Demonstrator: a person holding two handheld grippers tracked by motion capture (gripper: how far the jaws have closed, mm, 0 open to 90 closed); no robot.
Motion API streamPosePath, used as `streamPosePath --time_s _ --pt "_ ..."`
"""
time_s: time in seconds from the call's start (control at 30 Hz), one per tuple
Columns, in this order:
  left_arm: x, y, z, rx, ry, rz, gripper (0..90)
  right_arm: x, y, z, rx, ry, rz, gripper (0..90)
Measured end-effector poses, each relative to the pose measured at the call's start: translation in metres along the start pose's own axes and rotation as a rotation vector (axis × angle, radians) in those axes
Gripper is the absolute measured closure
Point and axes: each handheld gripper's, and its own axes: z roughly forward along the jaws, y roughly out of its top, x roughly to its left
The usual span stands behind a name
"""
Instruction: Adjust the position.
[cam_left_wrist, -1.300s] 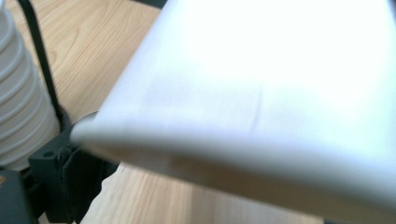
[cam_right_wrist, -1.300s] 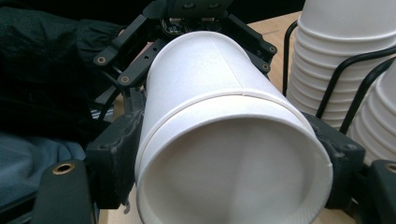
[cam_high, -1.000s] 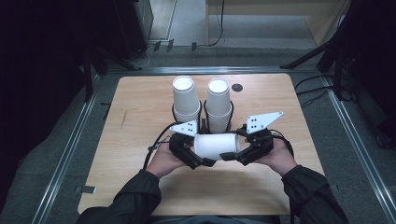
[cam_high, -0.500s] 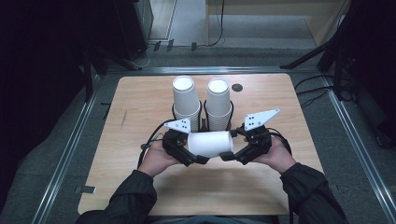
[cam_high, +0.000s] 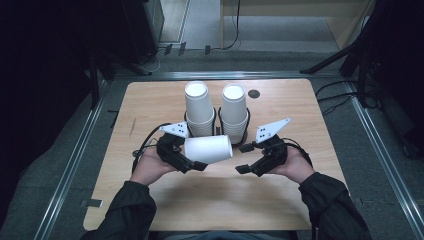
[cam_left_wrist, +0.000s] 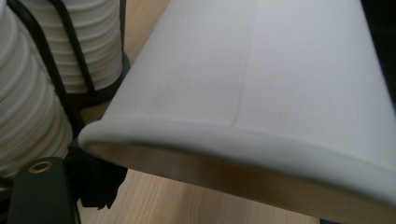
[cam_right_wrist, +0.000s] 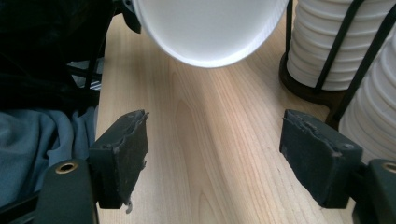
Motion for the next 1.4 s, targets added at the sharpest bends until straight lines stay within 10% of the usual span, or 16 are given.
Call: streamPosePath --time_s 0.97,1.4 --pt "0.006 -0.008 0.024 0.306 0.134 0.002 12.6 -0.009 0.01 0.028 0.087 -0.015 -0.058 21.6" --pt "-0.006 0.003 0.057 0.401 0.081 0.081 12.7 -0.001 0.009 0.042 0.154 0.009 -0.115 19.5"
